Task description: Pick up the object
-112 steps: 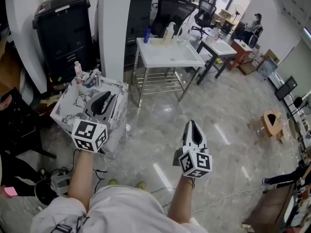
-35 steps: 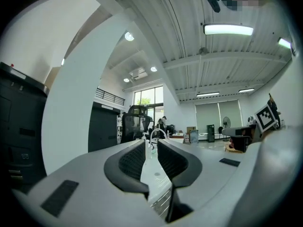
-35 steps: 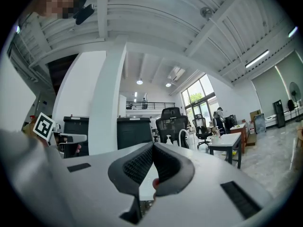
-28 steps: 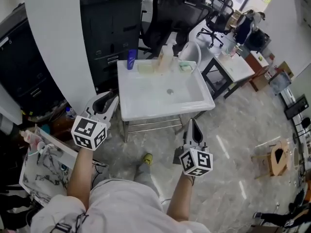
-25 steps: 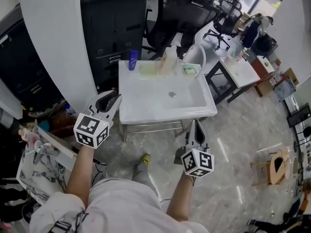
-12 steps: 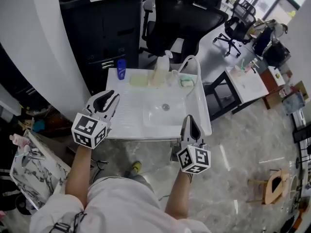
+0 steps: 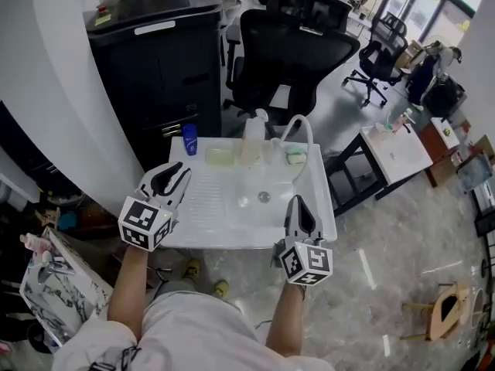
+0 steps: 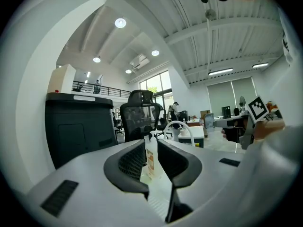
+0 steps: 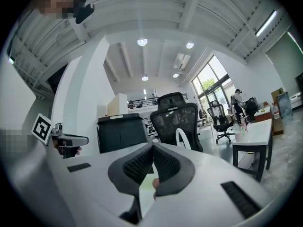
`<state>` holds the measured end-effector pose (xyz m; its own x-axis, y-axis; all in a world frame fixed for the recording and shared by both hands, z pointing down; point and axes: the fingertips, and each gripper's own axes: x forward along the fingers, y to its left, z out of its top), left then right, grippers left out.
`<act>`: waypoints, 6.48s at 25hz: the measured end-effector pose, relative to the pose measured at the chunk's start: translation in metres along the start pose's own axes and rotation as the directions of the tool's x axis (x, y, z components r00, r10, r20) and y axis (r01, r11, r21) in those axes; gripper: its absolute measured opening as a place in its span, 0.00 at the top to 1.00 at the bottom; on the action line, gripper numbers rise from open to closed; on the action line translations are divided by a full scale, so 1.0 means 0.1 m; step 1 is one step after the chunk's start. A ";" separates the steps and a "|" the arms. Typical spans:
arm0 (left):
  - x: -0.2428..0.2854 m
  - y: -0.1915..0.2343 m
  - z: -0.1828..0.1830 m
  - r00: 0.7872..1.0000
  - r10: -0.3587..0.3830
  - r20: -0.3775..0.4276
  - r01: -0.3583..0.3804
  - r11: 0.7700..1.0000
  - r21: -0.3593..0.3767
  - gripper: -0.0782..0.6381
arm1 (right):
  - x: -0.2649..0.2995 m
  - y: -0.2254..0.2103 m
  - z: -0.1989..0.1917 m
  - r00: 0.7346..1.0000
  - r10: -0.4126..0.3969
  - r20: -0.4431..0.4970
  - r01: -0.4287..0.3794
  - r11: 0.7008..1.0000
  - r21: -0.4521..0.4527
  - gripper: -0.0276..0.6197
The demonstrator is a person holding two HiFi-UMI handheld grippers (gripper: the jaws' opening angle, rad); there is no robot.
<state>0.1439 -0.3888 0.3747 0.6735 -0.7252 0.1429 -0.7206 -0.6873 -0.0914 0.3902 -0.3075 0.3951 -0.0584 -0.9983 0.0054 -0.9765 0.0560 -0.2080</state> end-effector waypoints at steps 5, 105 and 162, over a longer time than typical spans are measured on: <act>0.26 0.10 0.00 0.999 -0.032 0.014 0.032 0.999 0.022 0.79 | 0.23 -0.06 0.00 1.000 -0.014 0.001 0.014 1.000 -0.020 0.95; 1.84 0.22 -1.52 0.929 -0.076 -0.363 0.183 0.946 0.269 0.83 | 0.93 0.23 -0.82 0.987 0.091 -0.132 -0.098 0.994 -0.044 0.95; -0.03 0.70 0.22 0.971 0.193 0.144 -0.218 0.959 0.180 0.84 | 0.75 0.49 -0.04 0.991 0.135 -0.025 -0.137 0.985 -0.104 0.95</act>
<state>0.0948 -0.4354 0.3459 0.5382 -0.8425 -0.0212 -0.8083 -0.5089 -0.2961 0.3366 -0.3792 0.3895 -0.1950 -0.9808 0.0021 -0.9755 0.1937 -0.1043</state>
